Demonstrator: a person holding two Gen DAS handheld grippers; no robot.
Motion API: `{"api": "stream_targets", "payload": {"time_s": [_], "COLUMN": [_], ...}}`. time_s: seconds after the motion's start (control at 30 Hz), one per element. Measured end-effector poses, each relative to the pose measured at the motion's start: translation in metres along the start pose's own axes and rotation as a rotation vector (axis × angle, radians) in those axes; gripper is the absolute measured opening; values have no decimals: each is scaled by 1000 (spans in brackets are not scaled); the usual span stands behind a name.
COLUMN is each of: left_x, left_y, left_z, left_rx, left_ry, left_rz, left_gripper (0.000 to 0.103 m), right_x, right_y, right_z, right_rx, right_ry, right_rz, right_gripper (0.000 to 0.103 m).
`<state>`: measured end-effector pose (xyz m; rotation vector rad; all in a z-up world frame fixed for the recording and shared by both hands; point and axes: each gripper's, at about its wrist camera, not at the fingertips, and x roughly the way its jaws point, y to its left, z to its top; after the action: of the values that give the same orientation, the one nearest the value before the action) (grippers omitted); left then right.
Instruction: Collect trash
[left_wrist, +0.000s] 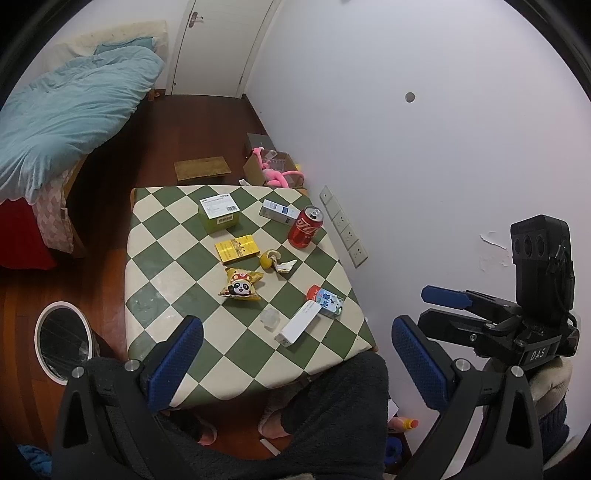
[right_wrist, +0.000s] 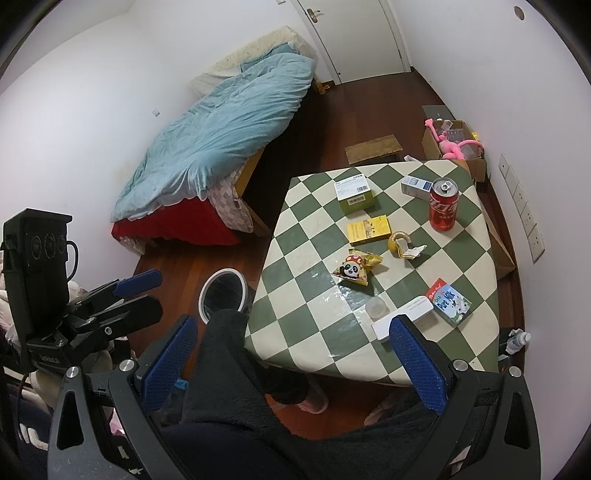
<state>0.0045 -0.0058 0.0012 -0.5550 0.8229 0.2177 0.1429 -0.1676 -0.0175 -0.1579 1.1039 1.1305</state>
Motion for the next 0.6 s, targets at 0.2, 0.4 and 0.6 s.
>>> {"api": "stream_targets", "payload": {"time_s": [0.2,0.4,0.6], "left_x": [0,0,-1], "left_y": [0,1,2], "left_z": [0,0,1], "left_rx": [0,1,1], "left_ry": [3,1,1], "left_rz": [0,0,0], "left_gripper": [103,103,103], "right_x": [0,0,0], "right_y": [1,1,1], "right_z": [0,1,1], "right_rx": [1,1,1], "right_ry": [-2,-2,-1], "right_rz": [-1,0,-2], "right_gripper": [103,103,103]}}
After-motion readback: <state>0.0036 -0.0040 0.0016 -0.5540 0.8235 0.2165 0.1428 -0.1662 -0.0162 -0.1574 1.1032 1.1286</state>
